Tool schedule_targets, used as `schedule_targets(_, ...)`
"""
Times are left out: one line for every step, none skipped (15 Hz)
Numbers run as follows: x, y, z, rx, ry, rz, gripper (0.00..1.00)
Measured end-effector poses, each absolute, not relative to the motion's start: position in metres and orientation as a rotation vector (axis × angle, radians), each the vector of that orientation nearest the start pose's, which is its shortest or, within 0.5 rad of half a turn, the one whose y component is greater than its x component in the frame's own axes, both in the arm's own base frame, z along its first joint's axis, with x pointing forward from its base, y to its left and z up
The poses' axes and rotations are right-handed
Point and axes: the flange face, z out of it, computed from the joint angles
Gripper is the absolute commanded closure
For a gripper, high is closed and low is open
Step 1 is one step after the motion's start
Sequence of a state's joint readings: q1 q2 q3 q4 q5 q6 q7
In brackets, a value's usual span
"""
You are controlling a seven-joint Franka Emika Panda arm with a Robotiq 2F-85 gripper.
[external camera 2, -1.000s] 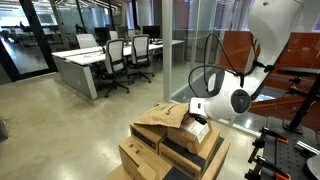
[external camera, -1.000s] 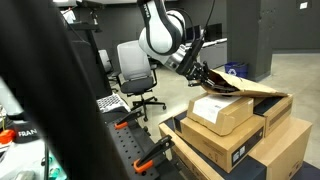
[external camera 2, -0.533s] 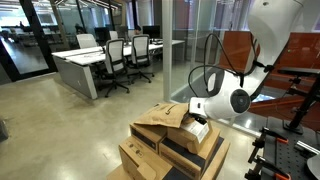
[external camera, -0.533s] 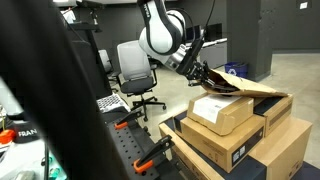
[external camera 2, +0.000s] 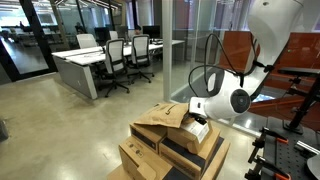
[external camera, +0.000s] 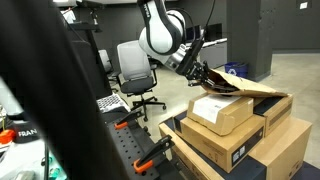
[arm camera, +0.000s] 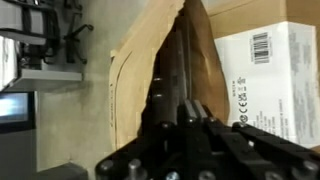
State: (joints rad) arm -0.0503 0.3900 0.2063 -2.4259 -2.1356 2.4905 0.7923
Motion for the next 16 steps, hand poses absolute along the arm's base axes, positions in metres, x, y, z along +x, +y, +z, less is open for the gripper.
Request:
schedule_targets(0.4334, 0.0821, 0.1287, 1.831, 1.474, 0.352, 1.0)
schedule_targets(0.4333, 0.0824, 0.1288, 1.834, 1.47, 0.355, 1.0)
schedule_targets(0.4332, 0.0826, 0.1289, 1.836, 1.468, 0.357, 1.0)
schedule_targets(0.433, 0.083, 0.1289, 1.837, 1.468, 0.358, 1.0)
schedule_targets(0.4328, 0.0833, 0.1289, 1.837, 1.468, 0.359, 1.0)
schedule_targets(0.4326, 0.0837, 0.129, 1.837, 1.468, 0.361, 1.0)
schedule_targets(0.4323, 0.0842, 0.1292, 1.837, 1.469, 0.362, 1.0)
schedule_targets(0.432, 0.0846, 0.1293, 1.837, 1.469, 0.364, 1.0)
schedule_targets(0.4316, 0.0851, 0.1296, 1.837, 1.47, 0.366, 1.0)
schedule_targets(0.4311, 0.0855, 0.1299, 1.836, 1.47, 0.369, 1.0)
schedule_targets(0.4306, 0.0858, 0.13, 1.837, 1.469, 0.371, 1.0)
schedule_targets(0.4302, 0.0861, 0.1303, 1.838, 1.469, 0.374, 1.0)
schedule_targets(0.4298, 0.0864, 0.1309, 1.837, 1.468, 0.376, 1.0)
schedule_targets(0.4295, 0.0867, 0.1315, 1.837, 1.468, 0.378, 1.0)
schedule_targets(0.4288, 0.0869, 0.1321, 1.836, 1.468, 0.38, 1.0)
schedule_targets(0.4277, 0.0871, 0.1325, 1.836, 1.469, 0.381, 1.0)
